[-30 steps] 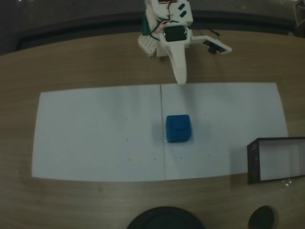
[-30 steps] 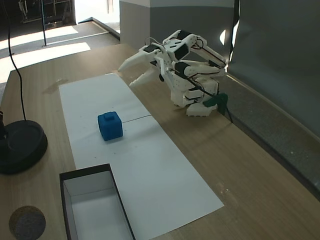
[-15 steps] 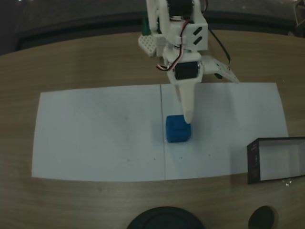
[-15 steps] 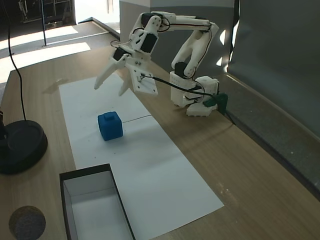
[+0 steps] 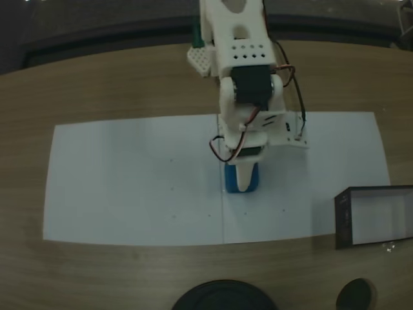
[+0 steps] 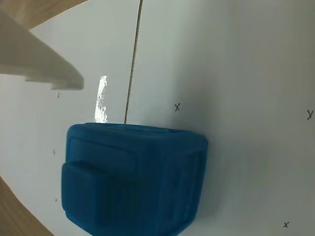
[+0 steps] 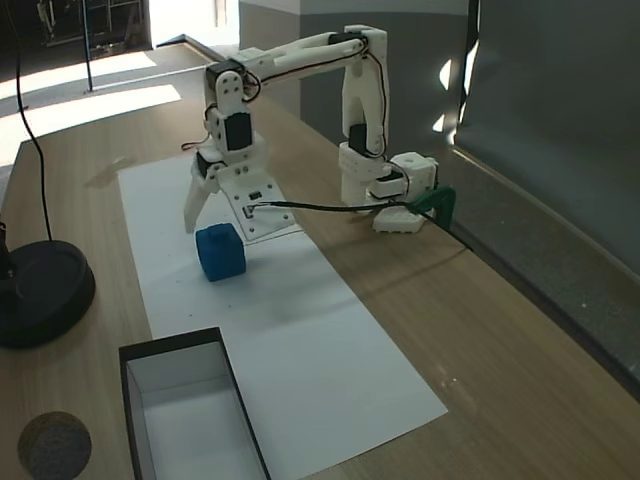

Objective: Grab a blue square and put it in the box.

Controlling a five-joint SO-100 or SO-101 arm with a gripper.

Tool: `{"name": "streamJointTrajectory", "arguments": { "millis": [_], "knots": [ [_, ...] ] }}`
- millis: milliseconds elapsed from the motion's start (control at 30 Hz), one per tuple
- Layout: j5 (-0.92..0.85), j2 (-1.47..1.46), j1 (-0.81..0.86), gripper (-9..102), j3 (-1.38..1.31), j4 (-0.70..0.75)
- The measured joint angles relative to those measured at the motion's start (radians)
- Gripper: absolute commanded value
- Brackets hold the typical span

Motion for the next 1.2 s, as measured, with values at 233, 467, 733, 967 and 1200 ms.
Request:
{"name": "streamJointTrajectory", "arguments": {
  "millis": [233,467,733,967,1200],
  "knots": [
    [0.025,-0.092,-0.026,35,-0.012,-0.035],
    [0.023,-0.163,-0.041,3,-0.043,-0.083],
    [0.021,-0.158,-0.121,8,-0.285,0.048],
    [-0.161,-0.078,-0.416,7,-0.81,0.149],
    [-0.229,-0.124,-0.54,7,-0.934,-0.034]
  ]
}}
